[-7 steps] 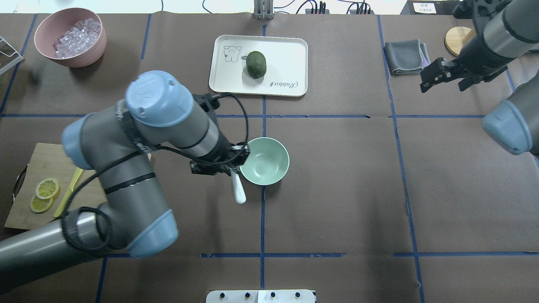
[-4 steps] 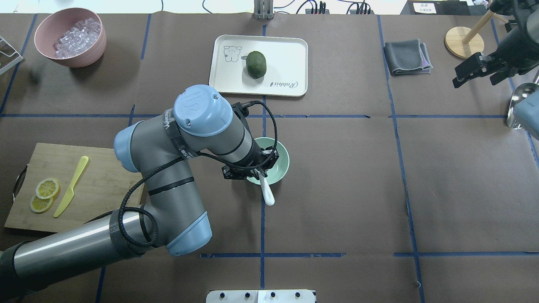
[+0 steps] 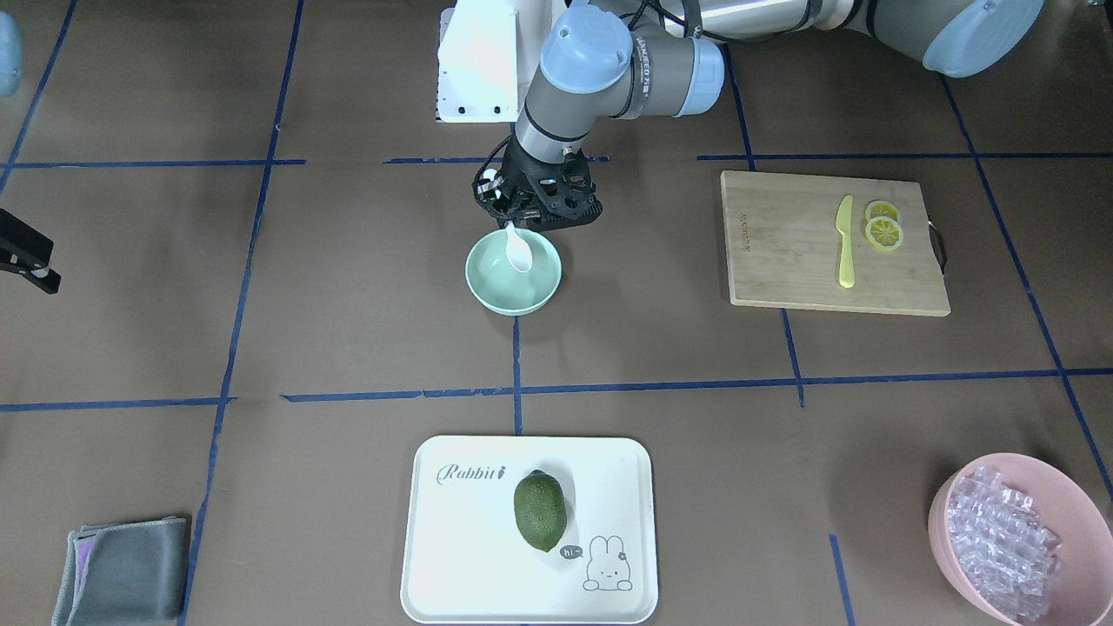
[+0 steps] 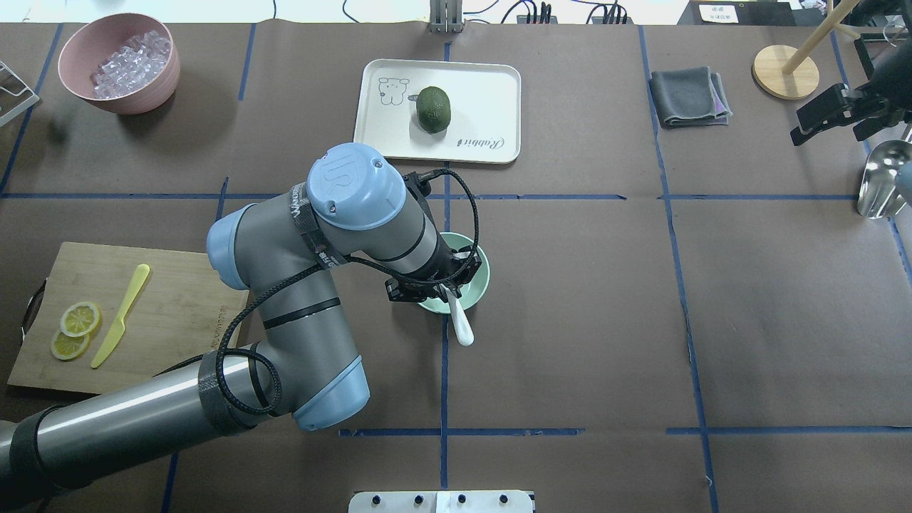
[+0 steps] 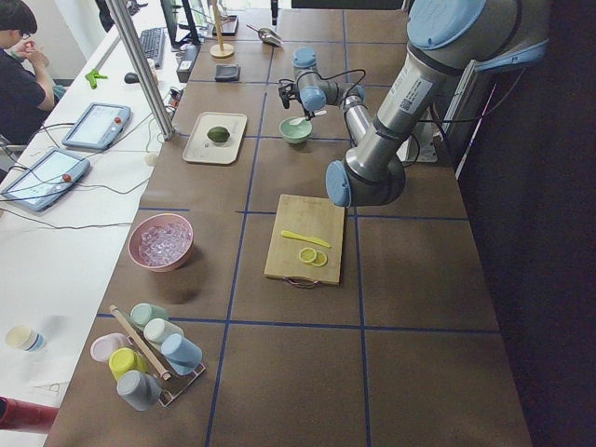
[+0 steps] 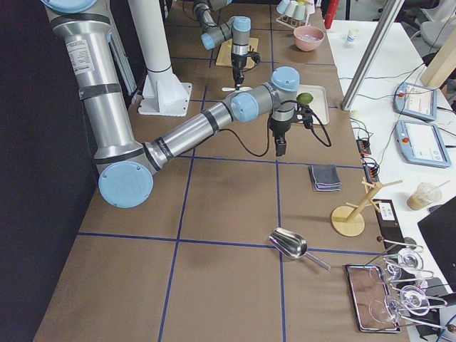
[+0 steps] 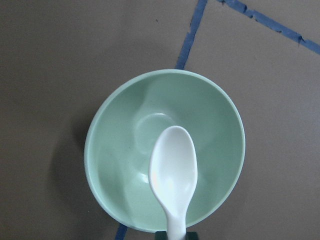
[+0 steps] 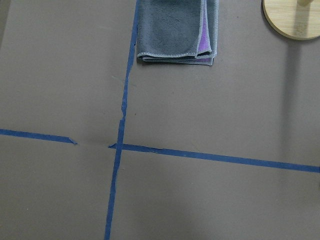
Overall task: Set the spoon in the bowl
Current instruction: 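Lower the spoon into the bowl and open the left gripper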
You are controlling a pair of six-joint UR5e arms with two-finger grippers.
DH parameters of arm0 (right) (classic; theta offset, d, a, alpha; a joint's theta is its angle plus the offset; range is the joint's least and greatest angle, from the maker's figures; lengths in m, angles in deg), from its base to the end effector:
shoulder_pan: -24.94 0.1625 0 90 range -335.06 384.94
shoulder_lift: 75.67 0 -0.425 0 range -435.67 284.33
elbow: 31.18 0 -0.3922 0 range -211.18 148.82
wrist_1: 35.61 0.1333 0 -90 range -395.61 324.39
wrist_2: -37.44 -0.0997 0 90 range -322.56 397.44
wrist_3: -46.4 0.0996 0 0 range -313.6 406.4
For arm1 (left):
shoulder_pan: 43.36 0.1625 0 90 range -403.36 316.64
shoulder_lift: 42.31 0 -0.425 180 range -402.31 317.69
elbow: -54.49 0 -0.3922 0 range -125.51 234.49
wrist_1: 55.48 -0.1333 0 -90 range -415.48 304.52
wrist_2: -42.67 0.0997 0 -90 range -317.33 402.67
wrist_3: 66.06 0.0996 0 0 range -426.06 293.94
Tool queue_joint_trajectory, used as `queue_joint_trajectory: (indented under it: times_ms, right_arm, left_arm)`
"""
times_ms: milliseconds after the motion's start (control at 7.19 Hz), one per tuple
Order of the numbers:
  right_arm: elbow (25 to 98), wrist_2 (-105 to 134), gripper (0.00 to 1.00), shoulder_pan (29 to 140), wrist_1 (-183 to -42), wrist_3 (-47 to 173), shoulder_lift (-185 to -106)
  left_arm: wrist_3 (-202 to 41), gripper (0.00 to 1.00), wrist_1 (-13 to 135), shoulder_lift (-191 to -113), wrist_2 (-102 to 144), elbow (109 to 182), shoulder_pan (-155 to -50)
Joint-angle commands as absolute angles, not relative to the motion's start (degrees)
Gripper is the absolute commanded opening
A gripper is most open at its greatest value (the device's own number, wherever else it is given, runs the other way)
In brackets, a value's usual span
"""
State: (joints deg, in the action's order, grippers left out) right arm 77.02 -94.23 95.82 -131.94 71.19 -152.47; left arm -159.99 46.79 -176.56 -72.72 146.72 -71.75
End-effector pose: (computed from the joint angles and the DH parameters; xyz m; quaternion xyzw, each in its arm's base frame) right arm -0.1180 -0.5451 0.3971 0.0583 -0.3979 -0.0320 0.9150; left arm 0.5686 -0.4103 0.1440 -0.0858 0.5082 -0.1331 0.8465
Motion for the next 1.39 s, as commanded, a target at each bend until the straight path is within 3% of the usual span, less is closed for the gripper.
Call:
queue_joint_trajectory:
  times_ms: [0, 556, 695, 974, 1252]
  right_arm:
    - [77.0, -94.4, 1.00, 96.1, -131.9, 70.8, -152.8]
    - [77.0, -95.1, 1.00, 99.1, -131.9, 63.5, -157.7]
    - [77.0, -96.6, 1.00, 101.7, -131.9, 58.8, -160.5]
    - [77.0, -100.5, 1.00, 109.5, -131.9, 46.6, -169.1]
    - [73.4, -100.5, 1.00, 114.8, -131.9, 41.1, -171.5]
  left_arm:
    - [-159.7, 1.00, 46.8, -176.7, -71.5, 146.7, -71.7]
    - [-158.0, 1.00, 44.2, -176.1, -75.2, 147.9, -76.0]
    - [-151.8, 1.00, 38.1, -174.5, -78.4, 151.2, -79.0]
    - [-135.7, 1.00, 25.2, -165.0, -79.0, 165.7, -85.0]
    - [-120.1, 1.00, 19.8, -159.9, -83.2, 168.3, -93.6]
